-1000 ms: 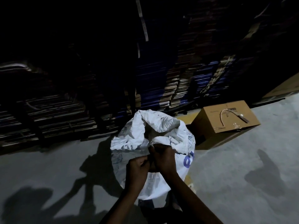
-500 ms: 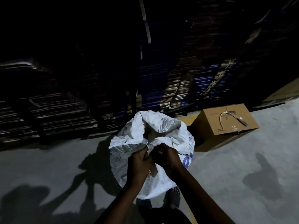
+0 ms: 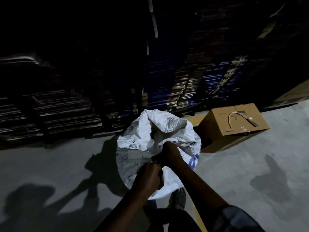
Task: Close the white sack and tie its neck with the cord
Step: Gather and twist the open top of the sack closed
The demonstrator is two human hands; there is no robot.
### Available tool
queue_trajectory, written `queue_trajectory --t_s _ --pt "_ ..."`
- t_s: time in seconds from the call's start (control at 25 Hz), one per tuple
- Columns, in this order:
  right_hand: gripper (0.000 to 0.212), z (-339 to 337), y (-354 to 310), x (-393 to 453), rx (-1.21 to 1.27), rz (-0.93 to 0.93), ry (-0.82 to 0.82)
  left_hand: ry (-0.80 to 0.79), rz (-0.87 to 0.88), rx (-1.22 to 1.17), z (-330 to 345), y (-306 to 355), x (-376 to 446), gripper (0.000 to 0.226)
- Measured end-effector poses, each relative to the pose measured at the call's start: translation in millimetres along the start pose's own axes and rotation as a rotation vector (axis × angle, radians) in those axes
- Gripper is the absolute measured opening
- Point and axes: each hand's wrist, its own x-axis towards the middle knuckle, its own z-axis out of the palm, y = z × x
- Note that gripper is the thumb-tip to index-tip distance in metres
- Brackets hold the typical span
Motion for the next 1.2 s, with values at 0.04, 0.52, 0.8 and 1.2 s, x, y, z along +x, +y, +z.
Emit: queue_trajectory --t_s 0.04,0.52,0.8,1.2 --pt "0.045 -1 0 3 -0.059 0.01 -0.011 -0.004 0.031 0.021 -2 0 0 0.016" --pt "0.016 -28 13 18 0.947 0.305 0.017 0.035 -0.275 -0.986 -39 -50 28 0.04" --pt "0.023 -2 15 14 1.001 0.167 -0.011 0.122 -0.573 -1.166 -40 -45 60 0.044" --pt "0.022 21 36 16 1.076 0.319 -0.002 0.301 -0.792 -1.4 -7 -42 83 0.018"
